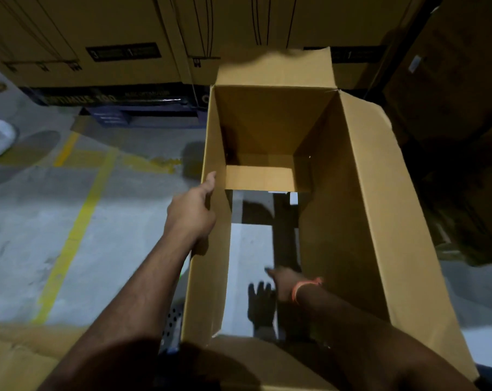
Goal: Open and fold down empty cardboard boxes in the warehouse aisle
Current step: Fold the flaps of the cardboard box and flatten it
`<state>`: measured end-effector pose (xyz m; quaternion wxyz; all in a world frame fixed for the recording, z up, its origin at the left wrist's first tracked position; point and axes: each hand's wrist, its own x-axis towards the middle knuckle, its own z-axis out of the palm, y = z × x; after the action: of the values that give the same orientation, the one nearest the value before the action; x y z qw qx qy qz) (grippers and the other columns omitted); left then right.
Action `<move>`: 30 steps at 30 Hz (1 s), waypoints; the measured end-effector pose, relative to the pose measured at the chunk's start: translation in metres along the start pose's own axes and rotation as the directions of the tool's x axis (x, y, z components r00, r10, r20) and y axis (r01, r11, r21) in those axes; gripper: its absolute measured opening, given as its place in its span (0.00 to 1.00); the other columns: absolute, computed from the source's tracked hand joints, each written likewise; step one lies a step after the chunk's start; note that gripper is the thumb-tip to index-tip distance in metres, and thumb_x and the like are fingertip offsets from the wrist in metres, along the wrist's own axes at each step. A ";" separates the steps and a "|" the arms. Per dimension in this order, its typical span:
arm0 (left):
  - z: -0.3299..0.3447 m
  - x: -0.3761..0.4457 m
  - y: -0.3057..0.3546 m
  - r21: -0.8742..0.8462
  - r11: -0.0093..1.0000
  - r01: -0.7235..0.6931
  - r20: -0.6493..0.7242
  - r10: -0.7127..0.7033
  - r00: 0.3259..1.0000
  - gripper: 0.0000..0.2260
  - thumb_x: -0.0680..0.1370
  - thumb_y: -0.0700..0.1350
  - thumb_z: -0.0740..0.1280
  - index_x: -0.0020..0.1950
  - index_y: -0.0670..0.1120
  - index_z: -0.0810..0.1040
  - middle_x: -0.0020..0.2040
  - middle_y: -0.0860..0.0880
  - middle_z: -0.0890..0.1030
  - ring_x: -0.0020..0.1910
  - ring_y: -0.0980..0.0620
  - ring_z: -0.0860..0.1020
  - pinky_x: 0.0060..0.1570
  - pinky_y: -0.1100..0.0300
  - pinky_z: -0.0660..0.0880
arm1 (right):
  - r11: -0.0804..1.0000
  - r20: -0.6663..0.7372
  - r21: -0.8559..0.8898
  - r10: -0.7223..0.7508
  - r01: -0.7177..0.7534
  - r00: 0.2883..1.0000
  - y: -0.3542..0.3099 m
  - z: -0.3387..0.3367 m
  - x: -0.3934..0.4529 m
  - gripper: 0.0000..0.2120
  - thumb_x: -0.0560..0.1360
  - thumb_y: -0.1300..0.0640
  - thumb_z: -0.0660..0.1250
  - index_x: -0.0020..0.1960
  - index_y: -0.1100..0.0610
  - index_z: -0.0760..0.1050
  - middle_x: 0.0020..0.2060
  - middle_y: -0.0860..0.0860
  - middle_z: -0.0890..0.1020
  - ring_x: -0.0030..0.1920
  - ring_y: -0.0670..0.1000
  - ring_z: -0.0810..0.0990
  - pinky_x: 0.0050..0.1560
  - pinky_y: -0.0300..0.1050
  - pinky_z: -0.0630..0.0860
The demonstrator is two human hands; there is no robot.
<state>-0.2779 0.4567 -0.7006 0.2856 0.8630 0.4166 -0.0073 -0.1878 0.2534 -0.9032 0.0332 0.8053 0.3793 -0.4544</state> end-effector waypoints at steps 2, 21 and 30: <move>-0.003 0.001 0.006 0.026 0.999 -0.029 0.003 0.029 1.000 0.37 0.80 0.35 0.63 0.81 0.65 0.56 0.69 0.48 0.77 0.50 0.50 0.75 0.43 0.55 0.79 | 0.998 -0.226 0.058 0.014 -0.001 0.974 -0.003 -0.025 0.010 0.42 0.75 0.56 0.70 0.82 0.50 0.50 0.76 0.57 0.63 0.73 0.60 0.68 0.73 0.58 0.67; -0.005 0.054 0.008 -0.026 0.999 -0.026 -0.122 0.023 0.992 0.38 0.79 0.34 0.63 0.80 0.66 0.58 0.65 0.50 0.80 0.44 0.52 0.74 0.41 0.57 0.71 | 0.997 -0.093 -0.077 -0.005 -0.002 0.996 -0.029 -0.134 0.036 0.26 0.79 0.47 0.65 0.73 0.59 0.69 0.69 0.59 0.75 0.66 0.60 0.75 0.65 0.50 0.73; 0.033 0.038 -0.014 -0.161 0.981 -0.103 0.005 0.106 0.994 0.36 0.82 0.38 0.63 0.84 0.56 0.50 0.80 0.49 0.66 0.64 0.44 0.78 0.54 0.58 0.76 | 0.968 -0.559 -0.132 -0.250 0.212 0.791 0.006 -0.154 -0.150 0.25 0.77 0.53 0.67 0.74 0.51 0.69 0.69 0.50 0.74 0.70 0.51 0.70 0.72 0.44 0.66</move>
<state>-0.2556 0.4742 -0.7448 0.3570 0.8578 0.3681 0.0356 -0.1199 0.2230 -0.7016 -0.1127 0.8504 0.4812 -0.1807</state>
